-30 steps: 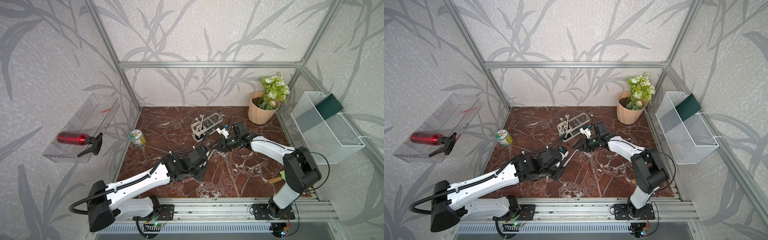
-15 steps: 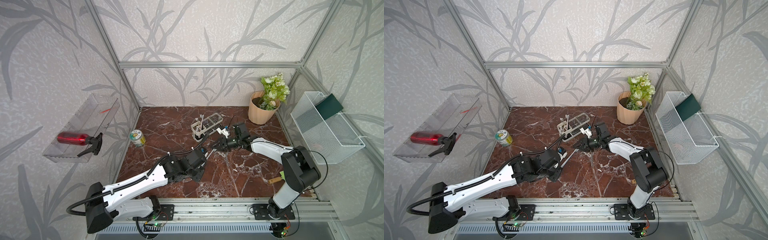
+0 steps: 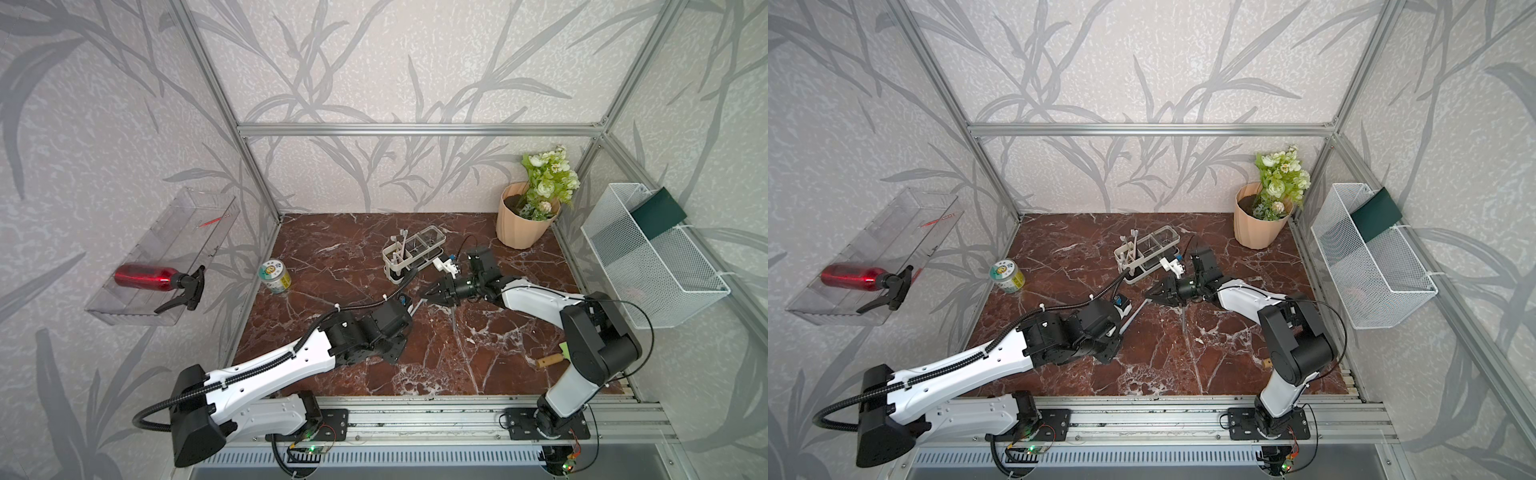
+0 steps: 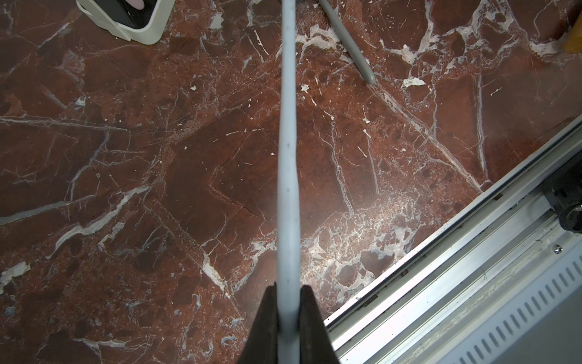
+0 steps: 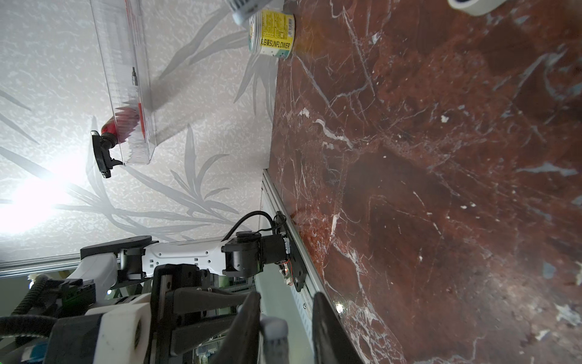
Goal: Place the toothbrush into the toothbrush holder
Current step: Pick up the toothbrush from the center of the board.
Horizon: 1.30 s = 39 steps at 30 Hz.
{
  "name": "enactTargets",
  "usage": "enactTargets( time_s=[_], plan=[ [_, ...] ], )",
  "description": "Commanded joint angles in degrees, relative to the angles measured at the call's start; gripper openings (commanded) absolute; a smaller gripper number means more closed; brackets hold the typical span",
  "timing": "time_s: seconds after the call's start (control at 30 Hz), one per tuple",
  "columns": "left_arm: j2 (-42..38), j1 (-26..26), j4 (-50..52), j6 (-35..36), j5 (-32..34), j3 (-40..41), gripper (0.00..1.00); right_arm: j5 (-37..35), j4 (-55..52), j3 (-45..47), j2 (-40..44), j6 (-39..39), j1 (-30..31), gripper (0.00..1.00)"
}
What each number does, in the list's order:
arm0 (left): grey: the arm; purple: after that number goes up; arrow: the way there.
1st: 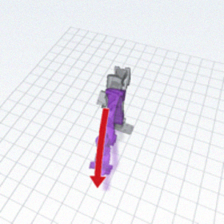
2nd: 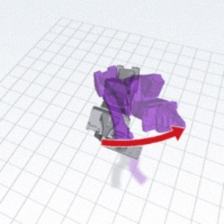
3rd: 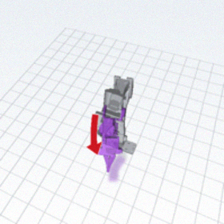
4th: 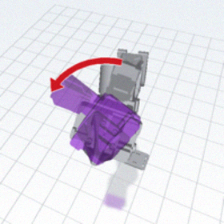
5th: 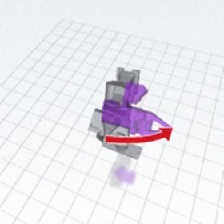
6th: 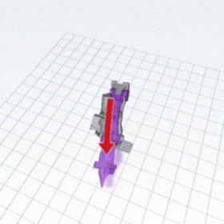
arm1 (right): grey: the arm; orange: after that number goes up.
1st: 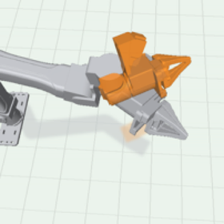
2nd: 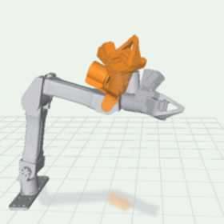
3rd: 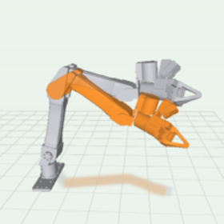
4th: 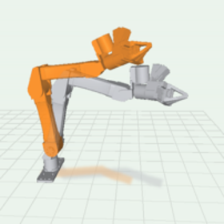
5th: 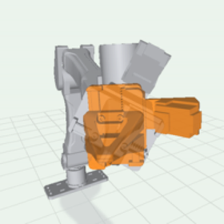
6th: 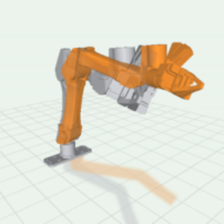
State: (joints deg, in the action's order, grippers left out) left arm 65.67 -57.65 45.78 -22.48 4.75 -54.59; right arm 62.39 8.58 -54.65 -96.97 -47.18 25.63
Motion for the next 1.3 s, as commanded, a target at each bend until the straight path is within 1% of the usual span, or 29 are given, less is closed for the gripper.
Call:
enactTargets(
  time_s=[0.0, 0.1, 0.23, 0.47, 0.57, 0.63, 0.73, 0.77, 0.83, 0.93, 1.0, 1.17, 1.27],
  plan=[
    [-0.78, 0.08, 0.33, 0.73, 1.31, 0.31, 0.0, 2.0, 3.29, 0.16, -0.33, -1.15, 0.56, 0.28],
    [-0.69, 0.15, 0.37, 0.69, 1.47, 0.36, 0.0, 2.69, 5.25, 0.43, -0.5, -2.59, 0.74, 0.25],
    [-0.72, 0.08, 0.67, 0.75, 1.79, 0.27, 0.0, 3.43, 5.75, 0.78, -0.46, -3.0, 0.84, 0.25],
    [-1.04, 0.16, 0.63, 0.77, 2.01, 0.22, 0.0, 3.55, 0.58, -0.6, -0.5, 1.36, 3.11, 0.27],
    [-1.12, 0.08, 0.63, 0.77, 1.96, 0.27, 0.0, 3.0, -0.39, -0.65, -0.5, 1.91, 3.33, 0.22],
    [-1.29, 0.08, 0.67, 0.69, 1.91, 0.36, 0.0, 2.83, -1.29, -0.96, -0.49, 2.51, 3.31, 0.2],
    [-1.54, 0.12, 0.55, 0.69, 1.74, 0.45, 0.0, 0.46, -4.92, -1.5, -0.11, 5.11, 2.78, 0.19],
    [-1.65, 0.08, 0.58, 0.73, 1.66, 0.45, 0.0, 0.11, -5.57, -1.59, -0.08, 5.46, 2.48, 0.2],
    [-1.67, 0.11, 0.46, 0.68, 1.53, 0.53, 0.0, 0.43, -4.75, -1.74, -0.39, 4.59, 2.02, 0.26],
    [-1.41, 0.1, 0.4, 0.62, 1.33, 0.51, 0.0, -0.45, -3.53, -1.82, -0.17, 3.59, 1.5, 0.29],
    [-1.42, 0.1, 0.27, 0.51, 1.14, 0.51, 0.0, -0.68, -3.44, -2.29, 0.02, 3.85, 1.53, 0.34],
    [-1.4, 0.1, 0.12, 0.51, 1.05, 0.55, 0.0, 0.07, 0.52, -1.83, 0.0, 1.15, 1.53, 0.3],
    [-1.07, 0.08, 0.1, 0.42, 0.96, 0.54, 0.0, 0.36, 1.78, -1.45, 0.15, 0.45, 1.48, 0.26]
  ],
)
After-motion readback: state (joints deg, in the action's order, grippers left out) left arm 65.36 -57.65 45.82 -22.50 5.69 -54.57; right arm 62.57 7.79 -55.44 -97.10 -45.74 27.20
